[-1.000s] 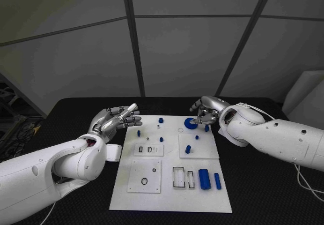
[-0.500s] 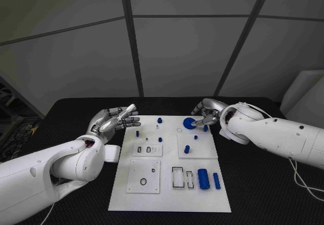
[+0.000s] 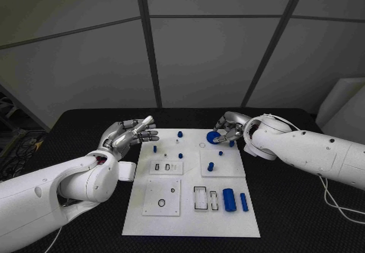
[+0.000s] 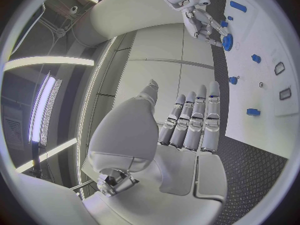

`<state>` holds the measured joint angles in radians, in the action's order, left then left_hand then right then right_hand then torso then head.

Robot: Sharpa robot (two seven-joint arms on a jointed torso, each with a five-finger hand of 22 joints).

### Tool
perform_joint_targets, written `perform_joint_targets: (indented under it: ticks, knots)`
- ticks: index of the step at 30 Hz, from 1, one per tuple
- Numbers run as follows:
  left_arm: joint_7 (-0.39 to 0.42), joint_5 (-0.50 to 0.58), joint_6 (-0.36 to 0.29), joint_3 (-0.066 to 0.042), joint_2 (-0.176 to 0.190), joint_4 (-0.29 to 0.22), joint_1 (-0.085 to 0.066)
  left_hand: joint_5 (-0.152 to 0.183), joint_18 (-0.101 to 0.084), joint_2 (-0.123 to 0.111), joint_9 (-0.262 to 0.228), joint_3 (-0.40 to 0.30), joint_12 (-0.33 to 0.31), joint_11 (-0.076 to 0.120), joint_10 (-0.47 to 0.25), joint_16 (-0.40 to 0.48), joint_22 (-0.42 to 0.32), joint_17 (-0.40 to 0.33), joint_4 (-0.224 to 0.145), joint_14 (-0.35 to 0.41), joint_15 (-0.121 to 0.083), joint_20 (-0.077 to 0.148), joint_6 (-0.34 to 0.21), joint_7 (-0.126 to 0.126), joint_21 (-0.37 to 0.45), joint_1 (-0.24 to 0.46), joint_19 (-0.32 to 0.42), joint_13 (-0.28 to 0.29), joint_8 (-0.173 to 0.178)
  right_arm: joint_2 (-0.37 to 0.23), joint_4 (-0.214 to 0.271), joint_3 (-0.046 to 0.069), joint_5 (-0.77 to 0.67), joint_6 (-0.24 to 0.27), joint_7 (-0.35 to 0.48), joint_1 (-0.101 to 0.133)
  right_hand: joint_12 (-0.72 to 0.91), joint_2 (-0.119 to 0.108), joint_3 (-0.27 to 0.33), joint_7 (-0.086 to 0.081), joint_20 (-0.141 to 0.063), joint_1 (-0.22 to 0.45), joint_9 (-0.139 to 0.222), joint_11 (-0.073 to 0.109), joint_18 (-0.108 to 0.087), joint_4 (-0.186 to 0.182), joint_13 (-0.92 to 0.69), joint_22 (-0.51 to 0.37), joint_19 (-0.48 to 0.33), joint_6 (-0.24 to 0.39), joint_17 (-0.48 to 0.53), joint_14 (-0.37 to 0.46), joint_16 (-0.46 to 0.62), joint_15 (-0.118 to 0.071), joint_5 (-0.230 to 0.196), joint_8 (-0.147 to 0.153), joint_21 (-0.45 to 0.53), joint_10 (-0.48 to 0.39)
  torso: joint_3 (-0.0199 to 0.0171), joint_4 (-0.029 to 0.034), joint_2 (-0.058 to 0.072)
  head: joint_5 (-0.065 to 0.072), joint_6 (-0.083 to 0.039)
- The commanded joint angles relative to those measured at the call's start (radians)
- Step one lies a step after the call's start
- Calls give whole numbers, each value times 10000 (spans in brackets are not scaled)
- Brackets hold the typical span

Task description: Assemble the parts on the task board

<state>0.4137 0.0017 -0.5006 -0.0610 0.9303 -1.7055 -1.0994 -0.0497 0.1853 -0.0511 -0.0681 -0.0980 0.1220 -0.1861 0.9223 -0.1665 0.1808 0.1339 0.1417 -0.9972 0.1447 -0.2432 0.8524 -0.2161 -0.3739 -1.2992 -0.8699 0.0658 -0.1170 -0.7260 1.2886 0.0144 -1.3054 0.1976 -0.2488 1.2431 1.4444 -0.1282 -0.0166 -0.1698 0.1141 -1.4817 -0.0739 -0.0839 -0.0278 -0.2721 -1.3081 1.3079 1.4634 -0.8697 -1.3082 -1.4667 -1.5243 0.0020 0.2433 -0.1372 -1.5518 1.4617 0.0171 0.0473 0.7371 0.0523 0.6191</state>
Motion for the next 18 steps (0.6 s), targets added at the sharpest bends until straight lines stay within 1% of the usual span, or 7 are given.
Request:
perform_joint_targets:
  ticks: [1,5,10,14,18]
  knots:
    - [36,-85,127,-10,-7,0,-12,23,-118,49,15,-19,-51,-57,-33,49,-14,16,-52,42,30,-16,20,-161,39,1,86,-9,40,32,-40,10,-170,-314,-186,20,66,125,-12,11,68,5,-8,14,187,57,-1150,2248,787,-84,-1656,-852,-55,74,28,-44,-31,119,-8,-4,-5,1,13]
    - [31,-85,126,-10,-7,0,-12,23,-118,49,15,-19,-51,-57,-33,49,-14,16,-52,42,30,-16,20,-161,39,1,86,-9,40,92,-101,10,-282,-389,-242,20,99,161,-14,16,68,0,-12,18,188,91,-1193,2253,789,-137,-1666,-852,-62,74,28,-74,-33,137,1,-10,0,-6,27]
    - [25,-85,127,-10,-10,2,-12,23,-118,52,15,-18,-55,-57,-31,57,-15,16,-55,46,31,-18,22,-160,40,1,90,-9,42,136,-149,10,-430,-460,-316,20,125,245,-40,28,66,-36,-19,28,190,170,-1233,2264,795,-253,-1679,-851,-70,68,40,-135,-38,144,-8,-8,-5,0,50]
    - [24,-85,127,-10,-9,7,-12,23,-118,52,15,-18,-55,-57,-31,57,-15,16,-55,46,31,-18,22,-160,40,1,90,-9,42,154,-172,9,-640,-468,-356,19,140,285,-65,31,64,-85,-18,32,193,238,-1257,2276,802,-301,-1700,-853,-80,66,55,-158,-43,151,-6,-10,-3,3,63]
    - [15,-85,132,-10,-14,9,-12,23,-118,52,15,-18,-55,-57,-31,57,-15,16,-55,46,31,-18,22,-160,40,1,90,-9,42,183,-179,9,-987,-408,-328,18,210,396,-170,38,59,-262,-15,40,199,428,-1353,2306,823,-410,-1723,-854,-91,58,66,-202,-56,203,-4,-5,-2,6,70]
